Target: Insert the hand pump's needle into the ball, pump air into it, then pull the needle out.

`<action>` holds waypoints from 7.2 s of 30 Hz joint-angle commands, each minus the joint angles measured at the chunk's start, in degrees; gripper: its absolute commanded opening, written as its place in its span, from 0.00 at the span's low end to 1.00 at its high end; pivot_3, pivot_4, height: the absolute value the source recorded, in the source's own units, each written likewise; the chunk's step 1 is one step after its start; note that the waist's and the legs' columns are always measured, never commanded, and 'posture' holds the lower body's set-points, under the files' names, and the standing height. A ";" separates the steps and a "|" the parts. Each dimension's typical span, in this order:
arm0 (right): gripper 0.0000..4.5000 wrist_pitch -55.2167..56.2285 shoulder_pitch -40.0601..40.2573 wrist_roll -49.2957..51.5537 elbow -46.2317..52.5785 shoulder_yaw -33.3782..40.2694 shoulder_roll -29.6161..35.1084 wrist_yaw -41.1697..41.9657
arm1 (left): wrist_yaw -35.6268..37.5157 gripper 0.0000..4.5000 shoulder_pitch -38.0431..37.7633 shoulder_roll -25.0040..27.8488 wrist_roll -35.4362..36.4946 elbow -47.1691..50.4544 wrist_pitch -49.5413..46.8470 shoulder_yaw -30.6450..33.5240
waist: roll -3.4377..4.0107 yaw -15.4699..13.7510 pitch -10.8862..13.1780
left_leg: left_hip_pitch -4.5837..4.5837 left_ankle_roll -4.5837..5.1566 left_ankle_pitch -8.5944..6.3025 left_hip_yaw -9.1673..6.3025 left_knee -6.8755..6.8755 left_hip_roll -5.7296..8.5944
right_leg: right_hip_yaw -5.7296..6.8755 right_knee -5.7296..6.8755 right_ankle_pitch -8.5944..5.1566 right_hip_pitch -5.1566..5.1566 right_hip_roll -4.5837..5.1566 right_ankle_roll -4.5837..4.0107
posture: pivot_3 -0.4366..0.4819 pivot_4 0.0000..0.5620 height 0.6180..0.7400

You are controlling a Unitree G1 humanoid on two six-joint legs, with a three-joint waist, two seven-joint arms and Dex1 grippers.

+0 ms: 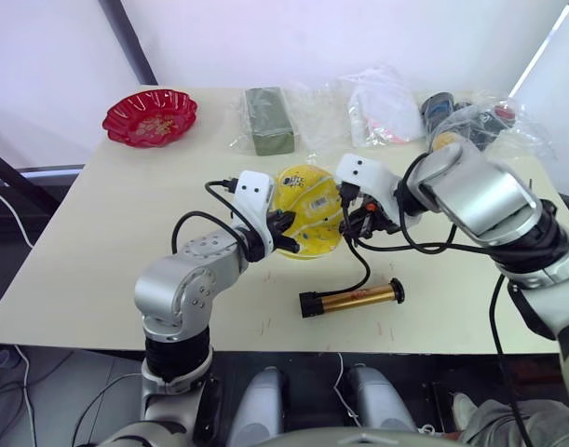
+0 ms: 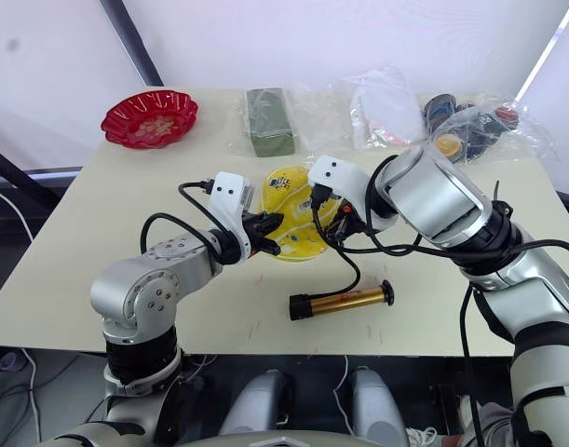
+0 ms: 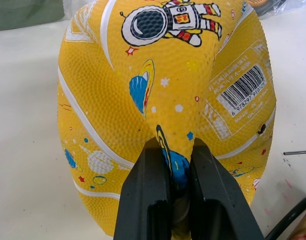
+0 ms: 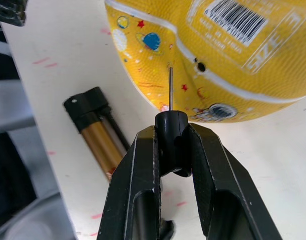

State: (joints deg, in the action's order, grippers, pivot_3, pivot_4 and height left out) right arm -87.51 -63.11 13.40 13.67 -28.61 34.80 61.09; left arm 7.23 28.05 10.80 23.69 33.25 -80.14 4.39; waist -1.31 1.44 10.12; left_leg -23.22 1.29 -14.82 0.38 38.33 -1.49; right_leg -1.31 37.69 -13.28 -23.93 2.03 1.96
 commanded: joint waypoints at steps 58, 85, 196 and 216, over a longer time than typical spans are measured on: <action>0.07 -0.98 -2.19 13.66 -5.81 1.40 -0.54 -16.54 | 0.53 0.00 -0.07 0.54 0.36 2.21 0.05 -0.96 | 0.00 0.05 0.00 | -0.10 0.01 0.01 -0.05 0.02 0.09 | 0.07 -0.01 -0.02 -0.02 -0.25 0.05 | 0.48 0.27 1.00; 0.07 -4.99 3.33 30.14 -19.54 19.84 -6.71 -24.65 | 0.85 0.00 -0.18 1.61 0.24 2.04 0.54 -1.20 | 0.00 0.19 0.00 | -0.15 0.02 0.01 -0.07 0.03 0.15 | 0.08 0.01 -0.02 -0.03 -0.28 0.05 | 0.48 0.27 1.00; 0.07 -4.99 9.29 76.62 -33.77 32.18 -7.17 -71.65 | 1.44 0.00 -0.31 2.33 0.41 2.55 0.26 -1.53 | 0.00 0.34 0.00 | -0.50 0.07 0.04 -0.28 0.11 0.16 | 0.21 -0.06 -0.05 -0.15 -0.44 0.11 | 0.48 0.27 1.00; 0.07 10.48 6.68 99.49 -39.48 32.61 -14.00 -95.63 | 8.34 0.00 -2.45 8.72 3.17 3.17 6.22 -7.09 | 0.00 0.78 0.00 | -0.61 0.07 0.04 -0.13 0.11 0.11 | 0.06 0.04 -0.05 -0.36 -0.49 0.11 | 0.48 0.27 1.00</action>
State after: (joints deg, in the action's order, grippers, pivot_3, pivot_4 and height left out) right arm -82.18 -53.36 109.06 -27.03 1.11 21.38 -33.35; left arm 10.52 26.08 19.14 23.70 34.20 -75.15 1.77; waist -1.31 2.23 10.12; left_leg -23.83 1.36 -14.79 0.28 38.44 -1.39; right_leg -1.27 37.72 -13.33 -24.29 1.55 2.07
